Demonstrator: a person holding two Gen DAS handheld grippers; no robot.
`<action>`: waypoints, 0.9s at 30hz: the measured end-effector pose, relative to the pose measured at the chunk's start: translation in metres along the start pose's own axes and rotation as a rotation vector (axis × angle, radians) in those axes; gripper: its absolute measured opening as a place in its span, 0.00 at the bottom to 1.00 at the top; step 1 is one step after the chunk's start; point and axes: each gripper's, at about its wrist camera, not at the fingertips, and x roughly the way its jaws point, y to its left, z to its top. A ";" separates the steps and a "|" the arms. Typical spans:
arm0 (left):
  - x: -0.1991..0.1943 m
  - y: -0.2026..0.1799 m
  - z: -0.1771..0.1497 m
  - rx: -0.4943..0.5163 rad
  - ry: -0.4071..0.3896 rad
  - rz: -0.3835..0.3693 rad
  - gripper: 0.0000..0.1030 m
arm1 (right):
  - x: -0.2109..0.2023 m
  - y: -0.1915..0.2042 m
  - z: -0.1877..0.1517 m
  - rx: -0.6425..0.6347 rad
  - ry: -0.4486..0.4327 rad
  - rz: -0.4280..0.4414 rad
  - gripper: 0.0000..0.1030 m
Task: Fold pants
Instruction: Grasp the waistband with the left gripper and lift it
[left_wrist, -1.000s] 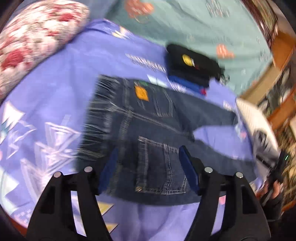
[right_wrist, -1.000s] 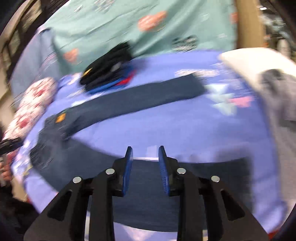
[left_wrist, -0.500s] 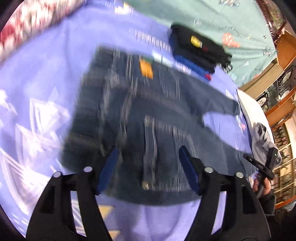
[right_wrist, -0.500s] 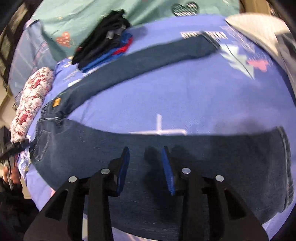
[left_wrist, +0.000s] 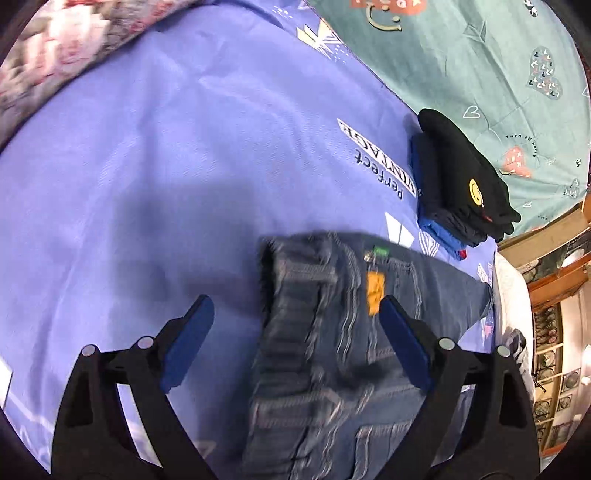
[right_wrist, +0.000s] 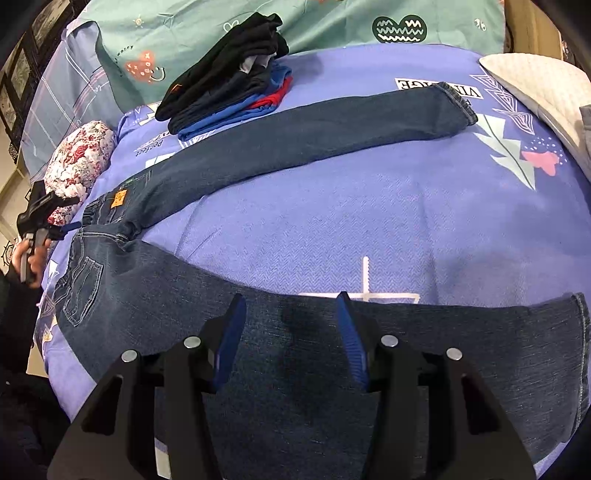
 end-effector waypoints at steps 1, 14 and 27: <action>0.003 -0.005 0.005 0.010 0.004 -0.018 0.89 | 0.000 0.000 0.002 0.000 -0.001 -0.007 0.50; 0.050 -0.023 0.030 0.014 0.123 -0.168 0.89 | 0.039 0.026 0.037 -0.059 0.045 0.006 0.50; 0.036 -0.024 0.016 0.061 0.039 -0.157 0.07 | 0.060 0.055 0.073 -0.134 0.061 0.020 0.19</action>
